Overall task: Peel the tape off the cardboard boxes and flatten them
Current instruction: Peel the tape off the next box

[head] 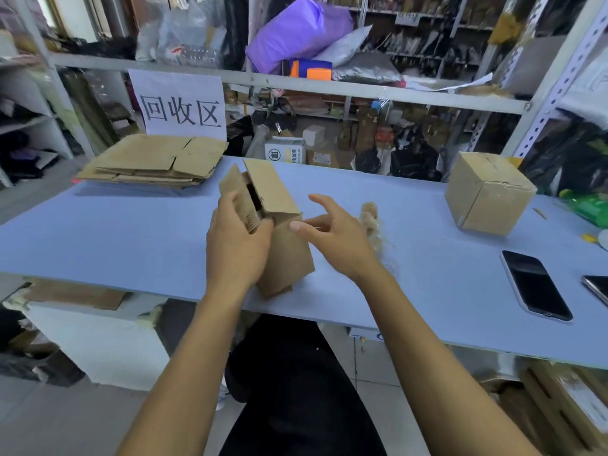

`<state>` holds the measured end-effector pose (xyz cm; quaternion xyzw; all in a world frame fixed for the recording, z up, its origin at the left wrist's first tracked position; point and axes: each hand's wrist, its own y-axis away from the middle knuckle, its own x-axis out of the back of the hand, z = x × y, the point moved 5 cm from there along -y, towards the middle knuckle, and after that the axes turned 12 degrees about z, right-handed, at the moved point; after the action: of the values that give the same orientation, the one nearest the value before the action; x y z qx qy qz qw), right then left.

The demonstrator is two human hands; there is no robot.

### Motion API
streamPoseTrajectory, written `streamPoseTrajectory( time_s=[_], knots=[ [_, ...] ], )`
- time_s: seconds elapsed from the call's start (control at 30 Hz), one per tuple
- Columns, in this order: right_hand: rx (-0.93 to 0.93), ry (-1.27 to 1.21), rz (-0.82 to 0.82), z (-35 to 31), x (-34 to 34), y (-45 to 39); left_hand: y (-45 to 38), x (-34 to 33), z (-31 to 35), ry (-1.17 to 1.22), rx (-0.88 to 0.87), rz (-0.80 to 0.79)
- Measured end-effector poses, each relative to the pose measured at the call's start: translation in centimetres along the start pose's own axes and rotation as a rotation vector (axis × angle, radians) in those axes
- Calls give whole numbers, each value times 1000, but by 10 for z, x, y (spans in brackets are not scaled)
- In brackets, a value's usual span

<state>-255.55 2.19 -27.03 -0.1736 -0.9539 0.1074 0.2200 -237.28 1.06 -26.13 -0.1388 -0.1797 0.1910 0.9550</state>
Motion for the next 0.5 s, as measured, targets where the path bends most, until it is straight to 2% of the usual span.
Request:
streamPoseTrajectory(
  time_s=[0.13,0.3,0.37,0.5],
  knots=[
    [35,110,78,-9,-6,13,7,20,-3,155,111,161],
    [-20,70,112,-27,-9,52,31,43,-2,269,106,264],
    [-55,53,173,-31,-10,67,45,49,-3,311,80,275],
    [-109,35,344,-35,-7,94,59,52,2,322,-13,186]
  ],
)
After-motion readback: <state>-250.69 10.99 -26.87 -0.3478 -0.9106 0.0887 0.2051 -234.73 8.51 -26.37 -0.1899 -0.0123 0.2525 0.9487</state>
